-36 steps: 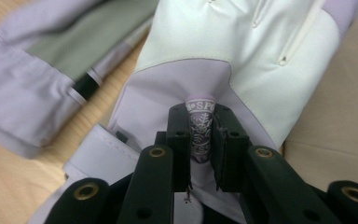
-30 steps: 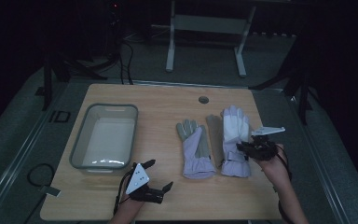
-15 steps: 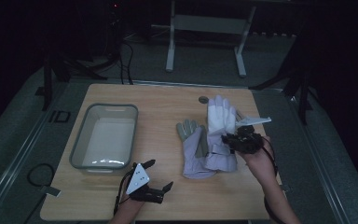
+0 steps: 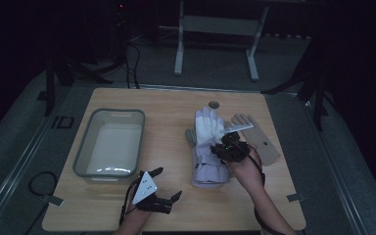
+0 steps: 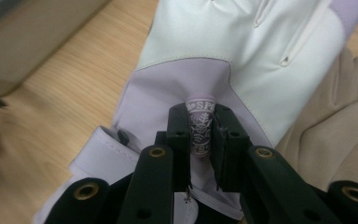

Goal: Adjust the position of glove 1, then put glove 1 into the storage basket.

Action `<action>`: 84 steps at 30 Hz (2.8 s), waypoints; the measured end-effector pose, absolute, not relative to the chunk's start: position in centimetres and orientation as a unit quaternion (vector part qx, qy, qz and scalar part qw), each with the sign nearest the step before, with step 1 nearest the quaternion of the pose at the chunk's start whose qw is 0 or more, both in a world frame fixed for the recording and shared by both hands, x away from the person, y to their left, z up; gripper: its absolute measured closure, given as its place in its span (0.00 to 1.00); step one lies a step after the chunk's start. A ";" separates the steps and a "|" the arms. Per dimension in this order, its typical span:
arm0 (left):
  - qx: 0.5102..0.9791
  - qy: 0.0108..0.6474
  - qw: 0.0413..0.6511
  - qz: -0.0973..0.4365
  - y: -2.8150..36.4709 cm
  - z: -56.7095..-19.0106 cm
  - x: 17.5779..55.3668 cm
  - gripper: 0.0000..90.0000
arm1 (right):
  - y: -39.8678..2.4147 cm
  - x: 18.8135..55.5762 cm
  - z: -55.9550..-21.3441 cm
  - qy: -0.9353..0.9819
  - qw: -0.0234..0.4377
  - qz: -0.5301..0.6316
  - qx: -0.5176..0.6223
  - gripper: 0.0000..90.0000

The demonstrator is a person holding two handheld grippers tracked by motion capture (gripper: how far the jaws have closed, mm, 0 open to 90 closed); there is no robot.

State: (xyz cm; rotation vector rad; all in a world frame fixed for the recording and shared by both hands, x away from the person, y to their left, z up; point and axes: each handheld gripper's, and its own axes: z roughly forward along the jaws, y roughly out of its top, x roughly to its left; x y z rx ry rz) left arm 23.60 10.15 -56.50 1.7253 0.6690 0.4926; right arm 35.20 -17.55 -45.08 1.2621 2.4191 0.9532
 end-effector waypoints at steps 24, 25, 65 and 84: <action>0.736 0.288 0.576 0.209 10.2 -56.5 23.6 0.00 | -16.7 36.6 -48.6 0.843 0.121 0.311 0.422 0.60; 0.736 0.288 0.576 0.209 10.2 -56.5 23.7 0.00 | -16.9 36.5 -48.4 0.844 0.126 0.316 0.415 0.59; 0.758 0.353 0.513 0.194 8.3 -52.9 25.9 0.00 | -26.9 34.4 -47.0 0.807 0.157 0.430 0.373 0.20; 0.785 0.392 0.462 0.133 3.2 -49.8 29.9 0.08 | -23.5 37.3 -49.2 0.802 0.075 0.417 0.422 0.52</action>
